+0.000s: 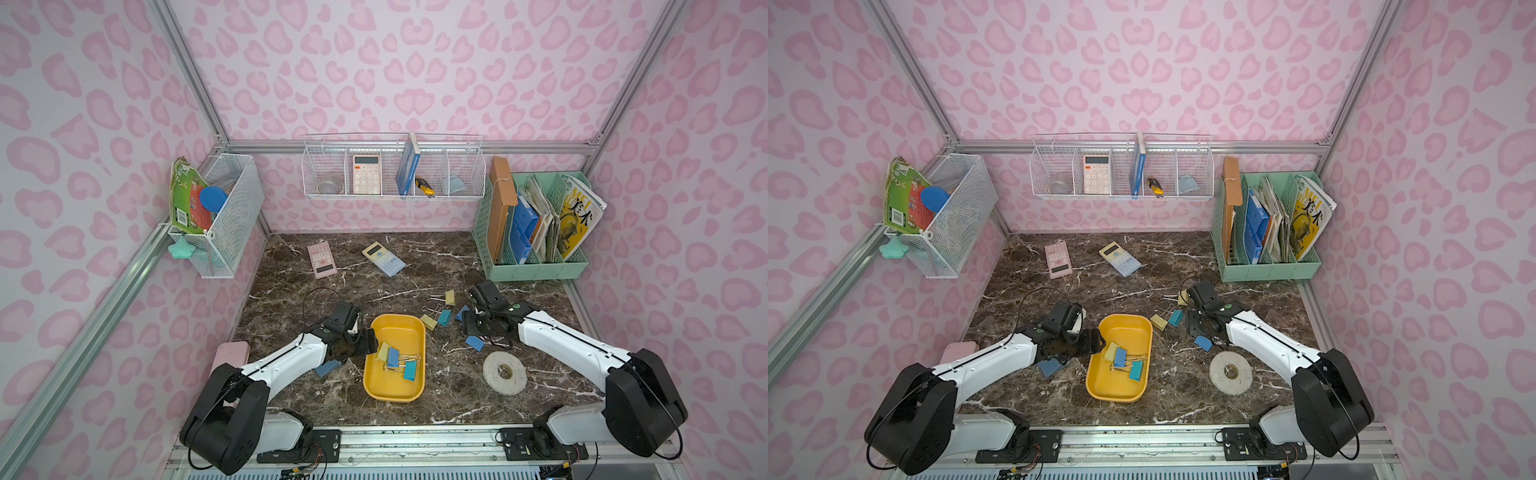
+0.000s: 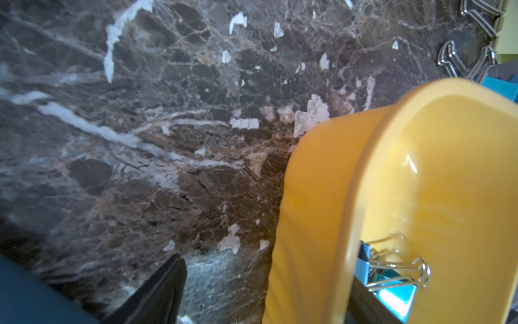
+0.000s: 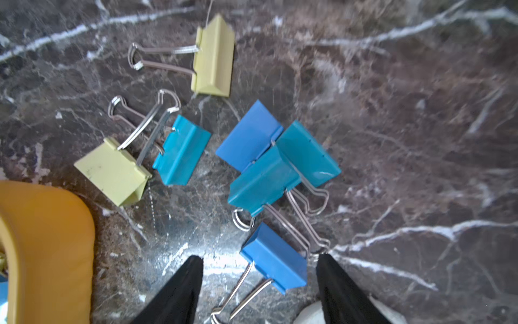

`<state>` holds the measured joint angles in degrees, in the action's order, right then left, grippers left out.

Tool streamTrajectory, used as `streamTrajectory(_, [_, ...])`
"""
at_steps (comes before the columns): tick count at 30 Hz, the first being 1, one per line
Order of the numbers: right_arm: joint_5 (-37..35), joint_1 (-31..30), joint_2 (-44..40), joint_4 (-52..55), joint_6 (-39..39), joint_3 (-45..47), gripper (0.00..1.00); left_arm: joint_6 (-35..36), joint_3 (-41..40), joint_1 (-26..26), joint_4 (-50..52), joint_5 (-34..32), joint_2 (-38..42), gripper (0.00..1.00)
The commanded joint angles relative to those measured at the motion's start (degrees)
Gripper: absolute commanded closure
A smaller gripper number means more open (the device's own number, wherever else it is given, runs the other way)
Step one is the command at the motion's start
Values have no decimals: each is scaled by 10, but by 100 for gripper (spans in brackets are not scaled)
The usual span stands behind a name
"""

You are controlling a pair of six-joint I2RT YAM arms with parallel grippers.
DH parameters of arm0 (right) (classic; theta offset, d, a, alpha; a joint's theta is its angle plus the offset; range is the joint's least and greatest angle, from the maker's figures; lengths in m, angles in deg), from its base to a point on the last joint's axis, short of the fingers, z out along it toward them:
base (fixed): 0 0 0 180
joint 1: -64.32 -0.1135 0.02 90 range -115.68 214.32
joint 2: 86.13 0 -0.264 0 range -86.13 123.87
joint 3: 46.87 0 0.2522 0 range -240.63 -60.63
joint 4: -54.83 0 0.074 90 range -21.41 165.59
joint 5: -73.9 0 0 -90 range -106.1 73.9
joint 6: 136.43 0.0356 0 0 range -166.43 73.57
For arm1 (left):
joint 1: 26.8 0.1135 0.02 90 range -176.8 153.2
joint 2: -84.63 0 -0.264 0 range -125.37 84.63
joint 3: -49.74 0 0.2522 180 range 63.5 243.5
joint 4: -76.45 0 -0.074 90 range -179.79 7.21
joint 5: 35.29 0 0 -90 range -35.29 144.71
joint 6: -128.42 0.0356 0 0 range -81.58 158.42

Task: Put the binder clips in the storage box
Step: Pick up the binder clip at the center of the board.

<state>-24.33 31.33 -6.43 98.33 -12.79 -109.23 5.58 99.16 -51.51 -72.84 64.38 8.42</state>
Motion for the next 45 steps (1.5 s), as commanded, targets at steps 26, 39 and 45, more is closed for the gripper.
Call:
streamTrajectory(26, [51,23,41,-83,62,67,30,4,-1,0,-3,3,-12,19])
streamTrajectory(39, [6,24,82,-65,44,36,34,5,-4,0,-6,4,-16,19])
streamTrajectory(45, [-5,23,92,-70,45,30,37,6,-1,0,-8,6,-22,19])
